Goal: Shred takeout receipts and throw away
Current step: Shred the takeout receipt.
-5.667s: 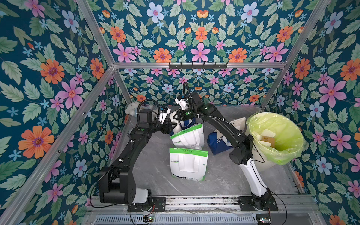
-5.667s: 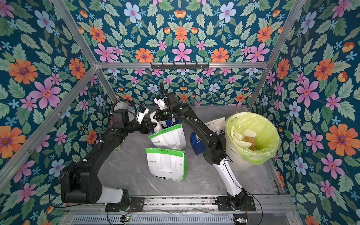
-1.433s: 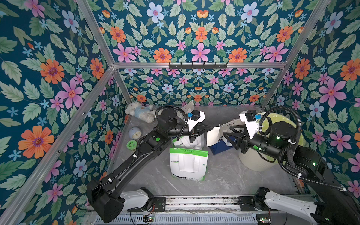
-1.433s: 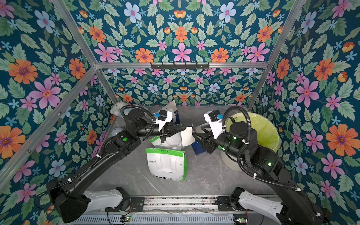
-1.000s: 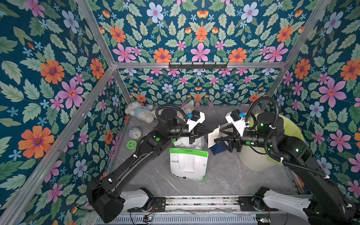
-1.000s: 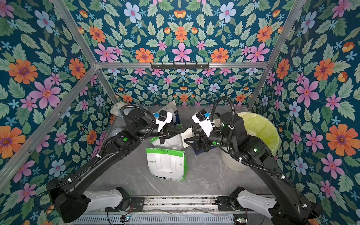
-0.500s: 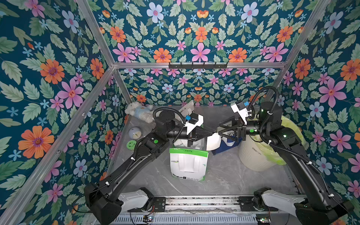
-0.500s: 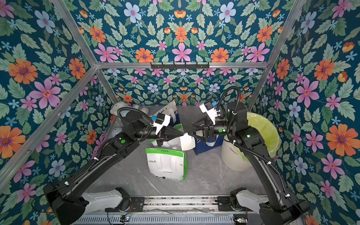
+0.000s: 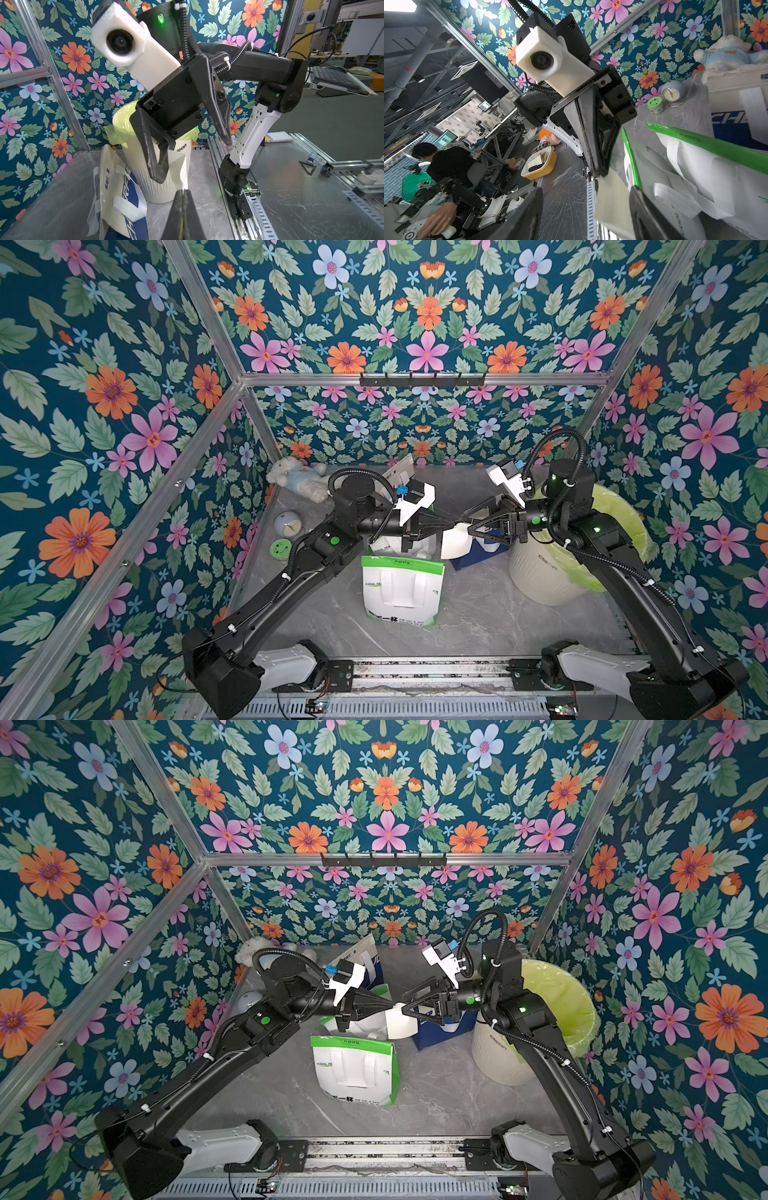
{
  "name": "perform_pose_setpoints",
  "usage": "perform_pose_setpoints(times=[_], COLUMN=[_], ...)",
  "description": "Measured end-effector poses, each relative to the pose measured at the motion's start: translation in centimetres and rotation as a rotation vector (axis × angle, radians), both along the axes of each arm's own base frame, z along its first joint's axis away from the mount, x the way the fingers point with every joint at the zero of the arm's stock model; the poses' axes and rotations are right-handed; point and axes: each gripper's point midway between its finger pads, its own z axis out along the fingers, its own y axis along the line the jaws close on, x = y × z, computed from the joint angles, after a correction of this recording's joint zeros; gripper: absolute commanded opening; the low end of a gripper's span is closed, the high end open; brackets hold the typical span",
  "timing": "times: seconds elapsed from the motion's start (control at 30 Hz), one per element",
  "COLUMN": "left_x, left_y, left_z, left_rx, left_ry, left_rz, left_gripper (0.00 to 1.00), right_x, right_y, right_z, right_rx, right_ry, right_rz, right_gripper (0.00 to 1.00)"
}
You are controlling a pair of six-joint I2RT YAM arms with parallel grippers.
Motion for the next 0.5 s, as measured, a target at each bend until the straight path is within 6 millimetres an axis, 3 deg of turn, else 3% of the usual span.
perform_pose_setpoints(times=[0.27, 0.5], left_x=[0.3, 0.6], left_y=[-0.2, -0.4], left_z=[0.4, 0.3], left_rx=[-0.01, -0.008], left_ry=[0.007, 0.013], left_rz=[0.005, 0.009], left_gripper=[0.0, 0.0], right_x=[1.0, 1.6], right_y=[-0.1, -0.3], right_z=[-1.0, -1.1], right_rx=[-0.04, -0.059], right_ry=[0.016, 0.011], right_rz=[-0.073, -0.124], right_gripper=[0.31, 0.11])
